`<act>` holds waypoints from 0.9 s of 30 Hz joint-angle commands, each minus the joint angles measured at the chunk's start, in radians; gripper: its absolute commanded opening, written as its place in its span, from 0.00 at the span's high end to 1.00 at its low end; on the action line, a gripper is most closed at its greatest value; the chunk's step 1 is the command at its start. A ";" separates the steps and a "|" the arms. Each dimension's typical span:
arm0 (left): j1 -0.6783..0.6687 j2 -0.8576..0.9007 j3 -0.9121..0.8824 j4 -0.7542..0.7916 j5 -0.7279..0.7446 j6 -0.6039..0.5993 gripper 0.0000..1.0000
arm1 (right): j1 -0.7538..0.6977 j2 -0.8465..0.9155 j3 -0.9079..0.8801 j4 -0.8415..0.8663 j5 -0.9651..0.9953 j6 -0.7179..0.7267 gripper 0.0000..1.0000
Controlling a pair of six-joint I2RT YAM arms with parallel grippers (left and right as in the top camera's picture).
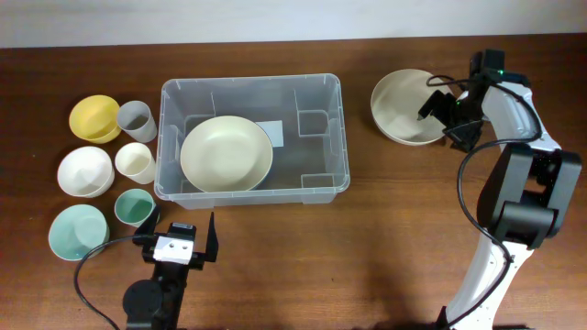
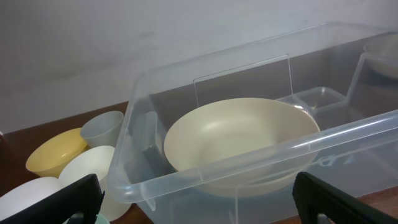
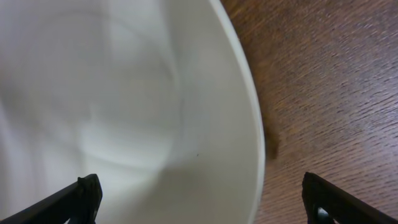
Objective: Pack container
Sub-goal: 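Move the right gripper to the remaining cream bowl and grasp its rim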
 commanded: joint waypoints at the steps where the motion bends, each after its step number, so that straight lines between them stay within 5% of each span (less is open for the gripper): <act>1: 0.005 -0.005 -0.004 -0.004 0.004 0.005 0.00 | 0.007 -0.006 -0.011 0.008 -0.006 0.004 0.04; 6: 0.005 -0.005 -0.004 -0.004 0.004 0.005 0.00 | 0.007 -0.005 -0.018 0.019 -0.006 0.004 0.19; 12: 0.005 -0.005 -0.004 -0.004 0.004 0.005 0.00 | 0.007 0.000 -0.022 0.018 -0.006 0.005 0.23; 22: 0.005 -0.005 -0.004 -0.004 0.004 0.005 0.00 | 0.007 0.018 -0.022 0.024 -0.009 0.005 0.58; 27: 0.005 -0.005 -0.004 -0.004 0.004 0.005 0.00 | 0.007 0.018 -0.022 0.032 -0.009 0.009 0.85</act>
